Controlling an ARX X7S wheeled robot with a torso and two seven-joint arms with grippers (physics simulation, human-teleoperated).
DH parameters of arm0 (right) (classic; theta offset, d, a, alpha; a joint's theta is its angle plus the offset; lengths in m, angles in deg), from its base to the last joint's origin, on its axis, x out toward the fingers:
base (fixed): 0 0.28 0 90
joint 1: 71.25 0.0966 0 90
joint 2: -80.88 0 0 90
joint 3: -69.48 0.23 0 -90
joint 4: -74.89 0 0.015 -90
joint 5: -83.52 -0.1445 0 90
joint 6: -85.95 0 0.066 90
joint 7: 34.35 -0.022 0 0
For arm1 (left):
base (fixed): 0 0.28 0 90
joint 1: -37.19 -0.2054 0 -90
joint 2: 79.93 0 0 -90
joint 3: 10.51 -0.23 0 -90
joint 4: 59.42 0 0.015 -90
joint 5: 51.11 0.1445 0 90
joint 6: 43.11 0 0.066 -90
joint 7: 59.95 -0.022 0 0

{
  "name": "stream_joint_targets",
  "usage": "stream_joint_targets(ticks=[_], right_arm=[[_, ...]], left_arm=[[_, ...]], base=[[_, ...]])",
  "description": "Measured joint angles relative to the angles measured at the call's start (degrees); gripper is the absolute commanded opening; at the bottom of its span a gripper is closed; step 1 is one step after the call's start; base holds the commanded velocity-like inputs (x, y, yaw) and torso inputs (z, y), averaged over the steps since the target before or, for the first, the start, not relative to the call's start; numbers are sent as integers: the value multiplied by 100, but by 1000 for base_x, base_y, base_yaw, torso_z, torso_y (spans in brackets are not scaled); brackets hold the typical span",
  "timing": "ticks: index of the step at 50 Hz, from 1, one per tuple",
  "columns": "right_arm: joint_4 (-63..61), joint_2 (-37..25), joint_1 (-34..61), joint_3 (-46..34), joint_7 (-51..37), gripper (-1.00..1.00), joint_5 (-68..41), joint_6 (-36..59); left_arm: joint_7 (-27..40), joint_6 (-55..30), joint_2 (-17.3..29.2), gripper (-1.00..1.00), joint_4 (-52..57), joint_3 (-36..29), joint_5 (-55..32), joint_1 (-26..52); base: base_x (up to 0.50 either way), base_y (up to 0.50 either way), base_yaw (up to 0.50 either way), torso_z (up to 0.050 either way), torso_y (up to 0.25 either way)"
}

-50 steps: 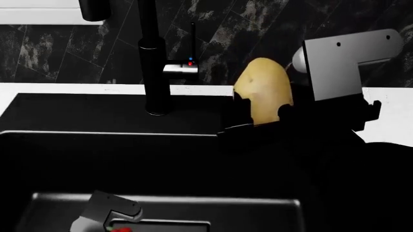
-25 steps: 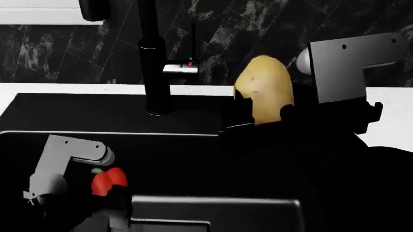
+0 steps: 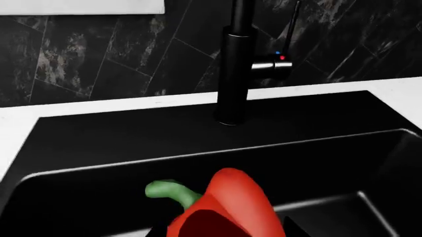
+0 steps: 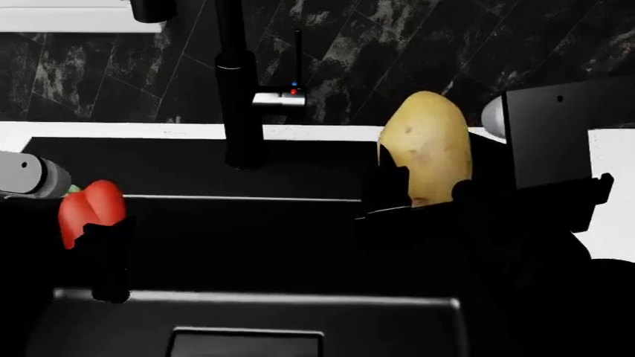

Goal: Pick the vegetables from the sink and place them on the cutting board.

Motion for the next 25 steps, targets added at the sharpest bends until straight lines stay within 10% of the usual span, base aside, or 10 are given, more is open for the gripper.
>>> stream_joint_targets(ticks=[25], right_arm=[[-20, 2, -43, -103, 117, -100, 58, -149]], left_arm=[[940, 103, 391, -100, 122, -30, -1211, 48]], base=[[-178, -48, 0, 0, 0]])
